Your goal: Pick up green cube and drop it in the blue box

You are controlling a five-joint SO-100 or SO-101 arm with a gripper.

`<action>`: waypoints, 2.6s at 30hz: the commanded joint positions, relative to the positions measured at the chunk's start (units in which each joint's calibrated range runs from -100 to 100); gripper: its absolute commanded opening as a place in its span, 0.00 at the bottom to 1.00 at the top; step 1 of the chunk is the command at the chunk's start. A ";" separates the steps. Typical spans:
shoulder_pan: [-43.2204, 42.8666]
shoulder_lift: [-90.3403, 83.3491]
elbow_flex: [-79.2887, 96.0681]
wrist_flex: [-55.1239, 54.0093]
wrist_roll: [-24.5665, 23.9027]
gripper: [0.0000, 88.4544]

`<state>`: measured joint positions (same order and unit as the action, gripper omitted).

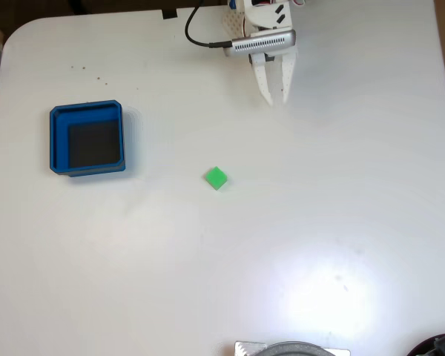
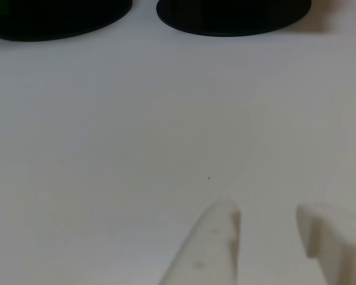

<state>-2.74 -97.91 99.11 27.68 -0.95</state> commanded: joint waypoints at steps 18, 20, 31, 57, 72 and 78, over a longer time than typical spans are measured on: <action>0.52 -0.75 0.36 -1.14 -0.15 0.03; 0.75 -0.75 0.36 -1.14 -0.15 0.03; 1.29 -0.75 0.27 -1.14 -0.15 0.03; 16.78 -0.67 0.36 -1.14 0.05 0.03; 16.86 10.62 -14.63 -1.79 0.15 0.03; 16.86 28.35 -31.06 -1.71 -0.15 0.03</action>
<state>13.69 -76.78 78.43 27.60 -0.95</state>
